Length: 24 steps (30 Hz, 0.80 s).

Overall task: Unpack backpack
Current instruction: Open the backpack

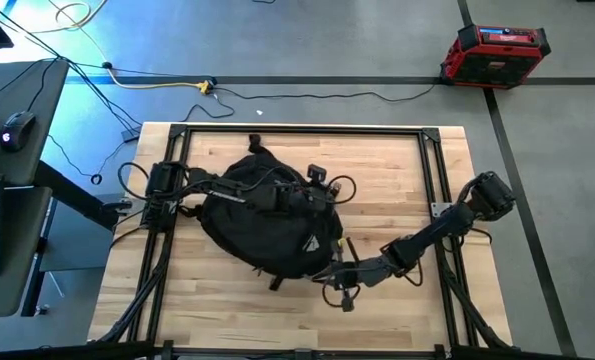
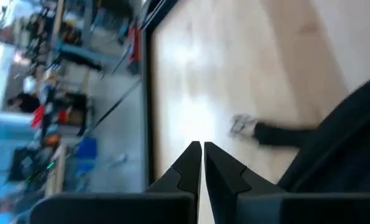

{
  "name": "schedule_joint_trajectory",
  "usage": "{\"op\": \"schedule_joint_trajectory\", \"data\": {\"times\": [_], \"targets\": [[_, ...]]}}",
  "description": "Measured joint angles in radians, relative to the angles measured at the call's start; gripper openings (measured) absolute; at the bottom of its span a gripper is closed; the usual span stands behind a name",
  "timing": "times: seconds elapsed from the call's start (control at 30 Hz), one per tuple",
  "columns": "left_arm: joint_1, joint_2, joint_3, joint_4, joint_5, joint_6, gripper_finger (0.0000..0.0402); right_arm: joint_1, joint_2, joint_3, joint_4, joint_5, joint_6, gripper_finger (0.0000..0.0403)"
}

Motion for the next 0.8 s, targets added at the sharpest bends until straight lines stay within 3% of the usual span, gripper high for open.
{"op": "schedule_joint_trajectory", "data": {"times": [0.07, 0.13, 0.27, 0.33, 0.47, 0.6, 0.8], "targets": [[-0.027, -0.051, 0.000, -0.087, -0.029, -0.046, 0.0000, 0.010, -0.001, 0.009, -0.049, 0.026, 0.000, 0.0000], [-0.055, -0.118, 0.001, -0.213, 0.054, -0.128, 0.0000, 0.020, -0.001, 0.012, -0.090, 0.050, 0.001, 0.0000], [-0.102, -0.252, 0.002, -0.397, 0.508, -0.314, 0.0000, 0.037, -0.001, 0.014, -0.136, 0.059, 0.024, 0.0000], [-0.123, -0.296, 0.001, -0.400, 0.635, -0.399, 0.0001, 0.044, -0.001, 0.014, -0.139, 0.072, 0.018, 0.0000], [-0.162, -0.304, -0.016, -0.339, 0.684, -0.505, 0.0017, 0.045, -0.001, 0.016, -0.142, 0.085, 0.002, 0.0000], [-0.180, -0.231, -0.019, -0.320, 0.692, -0.626, 0.0055, 0.044, -0.002, 0.046, -0.191, 0.089, 0.000, 0.0000], [-0.179, -0.134, -0.021, -0.330, 0.782, -0.732, 0.0116, 0.045, -0.002, 0.056, -0.214, 0.093, -0.003, 0.0000]]}}
